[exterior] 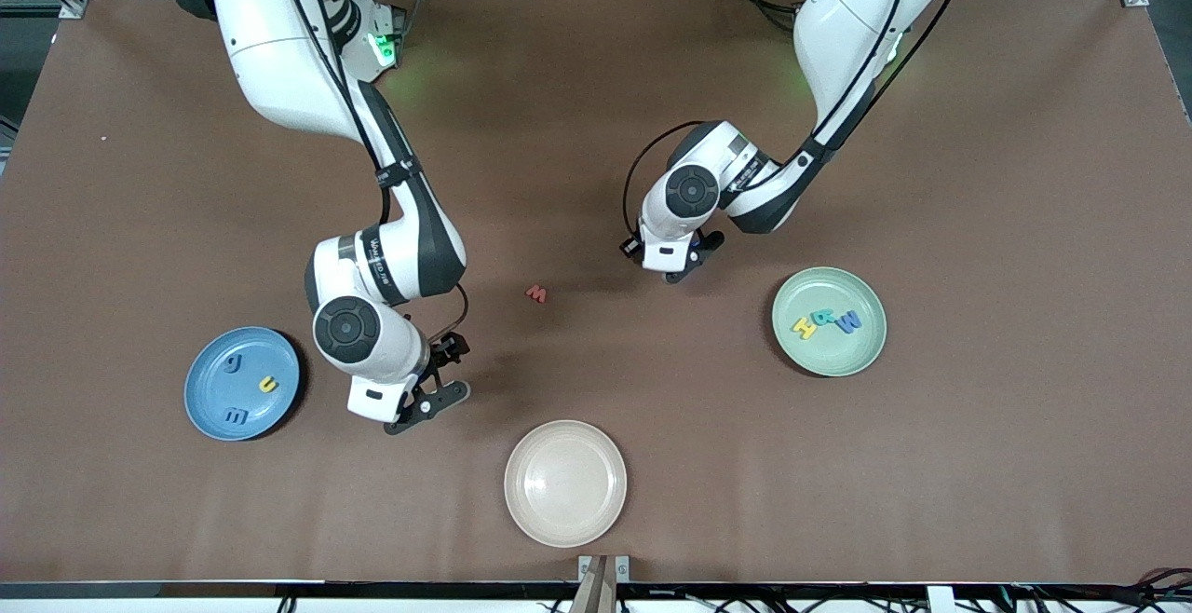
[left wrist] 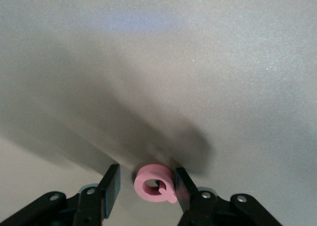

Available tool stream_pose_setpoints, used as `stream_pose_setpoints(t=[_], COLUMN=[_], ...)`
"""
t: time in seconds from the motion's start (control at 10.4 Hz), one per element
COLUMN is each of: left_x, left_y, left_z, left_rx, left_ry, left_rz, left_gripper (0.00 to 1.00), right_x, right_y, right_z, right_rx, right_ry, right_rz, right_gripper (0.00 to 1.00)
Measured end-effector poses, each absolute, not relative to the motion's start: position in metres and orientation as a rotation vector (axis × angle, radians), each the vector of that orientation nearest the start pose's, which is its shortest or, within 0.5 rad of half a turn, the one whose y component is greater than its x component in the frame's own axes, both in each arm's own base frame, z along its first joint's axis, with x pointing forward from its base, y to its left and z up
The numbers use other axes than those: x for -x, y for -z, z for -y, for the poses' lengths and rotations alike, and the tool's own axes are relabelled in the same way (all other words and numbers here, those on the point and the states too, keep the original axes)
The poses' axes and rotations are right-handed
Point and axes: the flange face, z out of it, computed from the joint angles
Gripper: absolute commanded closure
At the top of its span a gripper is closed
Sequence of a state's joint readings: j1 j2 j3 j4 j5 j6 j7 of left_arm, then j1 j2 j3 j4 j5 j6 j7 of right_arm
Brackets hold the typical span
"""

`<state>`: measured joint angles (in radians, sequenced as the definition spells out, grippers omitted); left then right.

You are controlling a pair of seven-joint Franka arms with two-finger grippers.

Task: Sort upper and lower case letters into plates
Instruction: 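Grasp the pink q with the left gripper while the right gripper withdraws, then lift the pink q with the left gripper while the right gripper reaches letters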

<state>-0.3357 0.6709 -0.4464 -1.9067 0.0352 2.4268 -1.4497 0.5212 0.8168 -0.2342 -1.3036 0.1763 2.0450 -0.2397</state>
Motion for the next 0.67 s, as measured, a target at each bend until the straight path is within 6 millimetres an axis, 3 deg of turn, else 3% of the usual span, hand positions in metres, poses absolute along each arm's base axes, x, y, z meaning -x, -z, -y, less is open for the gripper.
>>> stream_pose_setpoints(t=[0.67], left_x=[-0.4380], left_y=[-0.1678], left_z=[0.4365], left_rx=[2.943], left_ry=[-0.428], left_rz=[1.113], left_gripper=[0.47], right_x=[-0.6914], right_y=[-0.2561], right_z=[-0.2599], right_rx=[3.056], right_ry=[-0.083], right_rz=[0.803], right_gripper=[0.00])
